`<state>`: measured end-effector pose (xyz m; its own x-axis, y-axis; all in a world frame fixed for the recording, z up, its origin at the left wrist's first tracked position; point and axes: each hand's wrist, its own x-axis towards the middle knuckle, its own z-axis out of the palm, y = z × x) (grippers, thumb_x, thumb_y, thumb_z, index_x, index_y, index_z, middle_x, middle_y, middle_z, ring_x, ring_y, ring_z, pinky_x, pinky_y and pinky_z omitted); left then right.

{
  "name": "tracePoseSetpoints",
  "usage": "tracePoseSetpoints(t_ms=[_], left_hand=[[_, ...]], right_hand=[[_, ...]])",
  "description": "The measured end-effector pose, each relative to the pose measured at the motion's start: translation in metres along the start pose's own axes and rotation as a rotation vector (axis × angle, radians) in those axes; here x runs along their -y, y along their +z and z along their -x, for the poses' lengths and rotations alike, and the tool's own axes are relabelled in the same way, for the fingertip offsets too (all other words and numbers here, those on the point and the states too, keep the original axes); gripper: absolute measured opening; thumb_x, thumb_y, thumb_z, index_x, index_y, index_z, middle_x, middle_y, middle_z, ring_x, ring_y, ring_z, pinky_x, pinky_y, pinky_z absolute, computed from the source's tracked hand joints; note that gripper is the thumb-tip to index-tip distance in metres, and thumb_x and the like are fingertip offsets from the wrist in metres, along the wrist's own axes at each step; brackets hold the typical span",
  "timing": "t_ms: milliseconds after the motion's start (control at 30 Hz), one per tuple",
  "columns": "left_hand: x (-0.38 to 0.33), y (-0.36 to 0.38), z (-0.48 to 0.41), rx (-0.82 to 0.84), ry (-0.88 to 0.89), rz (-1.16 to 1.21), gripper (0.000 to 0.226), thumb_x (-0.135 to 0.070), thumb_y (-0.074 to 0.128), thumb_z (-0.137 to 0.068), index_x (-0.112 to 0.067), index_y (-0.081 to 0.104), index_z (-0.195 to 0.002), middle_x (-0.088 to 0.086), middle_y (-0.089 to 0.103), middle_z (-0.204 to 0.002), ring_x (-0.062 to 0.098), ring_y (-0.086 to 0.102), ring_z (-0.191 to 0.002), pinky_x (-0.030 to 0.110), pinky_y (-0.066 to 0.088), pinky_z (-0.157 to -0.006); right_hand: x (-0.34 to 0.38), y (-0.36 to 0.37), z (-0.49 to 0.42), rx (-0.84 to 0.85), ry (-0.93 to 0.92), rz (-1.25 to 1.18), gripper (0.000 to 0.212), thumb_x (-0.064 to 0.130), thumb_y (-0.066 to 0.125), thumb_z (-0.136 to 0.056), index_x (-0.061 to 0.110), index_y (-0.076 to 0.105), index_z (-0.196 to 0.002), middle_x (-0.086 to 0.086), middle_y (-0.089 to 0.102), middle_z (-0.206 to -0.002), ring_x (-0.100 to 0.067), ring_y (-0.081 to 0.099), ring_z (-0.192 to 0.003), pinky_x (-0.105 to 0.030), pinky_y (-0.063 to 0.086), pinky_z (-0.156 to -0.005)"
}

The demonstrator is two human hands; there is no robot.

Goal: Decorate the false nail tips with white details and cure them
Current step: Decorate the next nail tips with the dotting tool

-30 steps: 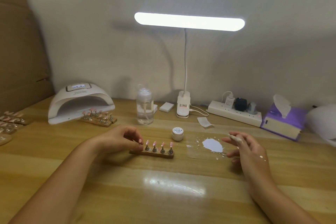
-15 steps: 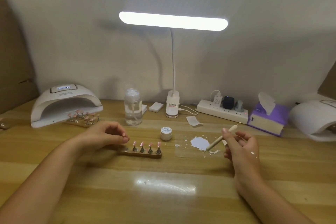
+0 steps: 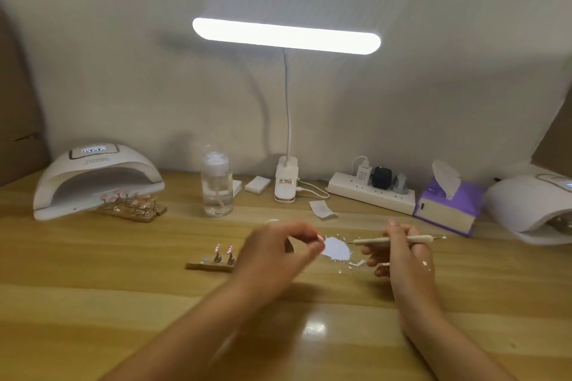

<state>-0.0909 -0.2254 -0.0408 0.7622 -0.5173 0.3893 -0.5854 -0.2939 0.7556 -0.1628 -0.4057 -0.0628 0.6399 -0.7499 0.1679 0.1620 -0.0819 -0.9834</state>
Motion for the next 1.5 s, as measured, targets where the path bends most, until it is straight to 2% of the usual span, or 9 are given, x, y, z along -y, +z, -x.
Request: tracePoseSetpoints(t_ms=[100, 267, 367, 533, 767, 1233, 1300, 1433, 1500], left_hand=[[0.008, 0.022, 0.006, 0.001, 0.021, -0.152, 0.005, -0.044, 0.068, -0.086, -0.042, 0.071, -0.091, -0.030, 0.066, -0.094, 0.002, 0.054, -0.061, 0.022, 0.042, -0.065], [0.018, 0.033, 0.007, 0.008, 0.067, -0.297, 0.015, -0.053, 0.064, -0.086, -0.041, 0.066, -0.093, -0.023, 0.059, -0.095, -0.005, 0.049, -0.068, 0.018, 0.031, -0.060], [0.023, 0.033, 0.005, 0.044, 0.035, -0.297, 0.010, -0.050, 0.064, -0.087, -0.042, 0.066, -0.090, -0.022, 0.058, -0.092, -0.004, 0.050, -0.072, 0.020, 0.035, -0.063], [0.027, 0.031, 0.003, 0.079, -0.003, -0.276, 0.006, -0.049, 0.067, -0.084, -0.043, 0.067, -0.085, -0.023, 0.061, -0.087, -0.007, 0.053, -0.074, 0.019, 0.036, -0.063], [0.026, 0.032, 0.003, 0.090, 0.008, -0.297, 0.009, -0.047, 0.068, -0.085, -0.038, 0.069, -0.089, -0.020, 0.063, -0.090, -0.004, 0.052, -0.074, 0.020, 0.037, -0.063], [0.024, 0.033, 0.005, 0.092, 0.013, -0.312, 0.009, -0.047, 0.066, -0.086, -0.038, 0.067, -0.088, -0.020, 0.061, -0.089, -0.004, 0.050, -0.073, 0.023, 0.038, -0.063], [0.023, 0.033, 0.005, 0.094, 0.015, -0.318, 0.009, -0.047, 0.066, -0.087, -0.038, 0.066, -0.089, -0.019, 0.061, -0.090, -0.003, 0.051, -0.073, 0.023, 0.039, -0.064], [0.024, 0.033, 0.005, 0.092, 0.011, -0.318, 0.013, -0.048, 0.064, -0.086, -0.037, 0.067, -0.092, -0.019, 0.061, -0.092, -0.001, 0.054, -0.083, 0.026, 0.045, -0.071], [0.025, 0.033, 0.006, 0.090, 0.004, -0.311, 0.014, -0.049, 0.063, -0.086, -0.037, 0.067, -0.093, -0.020, 0.061, -0.092, -0.002, 0.054, -0.084, 0.026, 0.045, -0.072]], right_hand=[[-0.004, 0.002, -0.002, 0.064, -0.009, 0.087, 0.034, 0.044, 0.045, -0.102, 0.021, 0.068, -0.091, 0.004, 0.076, -0.074, -0.004, 0.062, -0.052, -0.022, 0.046, -0.048], [-0.010, 0.002, -0.002, 0.131, -0.079, 0.204, 0.022, 0.041, 0.058, -0.097, 0.028, 0.072, -0.087, 0.010, 0.076, -0.079, -0.001, 0.061, -0.053, -0.016, 0.042, -0.043], [-0.011, 0.001, -0.003, 0.153, -0.088, 0.280, 0.011, 0.030, 0.067, -0.093, 0.022, 0.070, -0.086, 0.006, 0.076, -0.075, -0.006, 0.065, -0.053, -0.024, 0.046, -0.049], [-0.013, 0.000, -0.004, 0.153, -0.085, 0.362, 0.026, 0.035, 0.070, -0.091, 0.015, 0.057, -0.080, 0.003, 0.073, -0.066, -0.008, 0.063, -0.051, -0.034, 0.049, -0.058], [-0.015, 0.003, -0.003, 0.179, -0.087, 0.441, 0.023, 0.030, 0.071, -0.088, 0.017, 0.058, -0.074, 0.007, 0.073, -0.065, -0.012, 0.072, -0.067, -0.048, 0.057, -0.077], [-0.013, 0.002, -0.005, 0.163, -0.105, 0.467, 0.022, 0.029, 0.071, -0.089, 0.015, 0.060, -0.076, 0.010, 0.073, -0.066, -0.007, 0.071, -0.069, -0.042, 0.056, -0.080], [-0.013, 0.003, -0.004, 0.176, -0.106, 0.468, 0.023, 0.029, 0.071, -0.090, 0.014, 0.060, -0.076, 0.010, 0.073, -0.065, -0.005, 0.070, -0.067, -0.039, 0.056, -0.077], [-0.011, 0.002, -0.002, 0.104, -0.108, 0.316, 0.017, 0.027, 0.067, -0.094, 0.014, 0.060, -0.085, 0.003, 0.074, -0.071, 0.001, 0.062, -0.052, -0.020, 0.047, -0.049], [-0.007, 0.001, -0.001, 0.078, -0.099, 0.228, 0.012, 0.030, 0.064, -0.096, 0.019, 0.060, -0.091, 0.002, 0.075, -0.076, -0.004, 0.062, -0.050, -0.018, 0.043, -0.042]])
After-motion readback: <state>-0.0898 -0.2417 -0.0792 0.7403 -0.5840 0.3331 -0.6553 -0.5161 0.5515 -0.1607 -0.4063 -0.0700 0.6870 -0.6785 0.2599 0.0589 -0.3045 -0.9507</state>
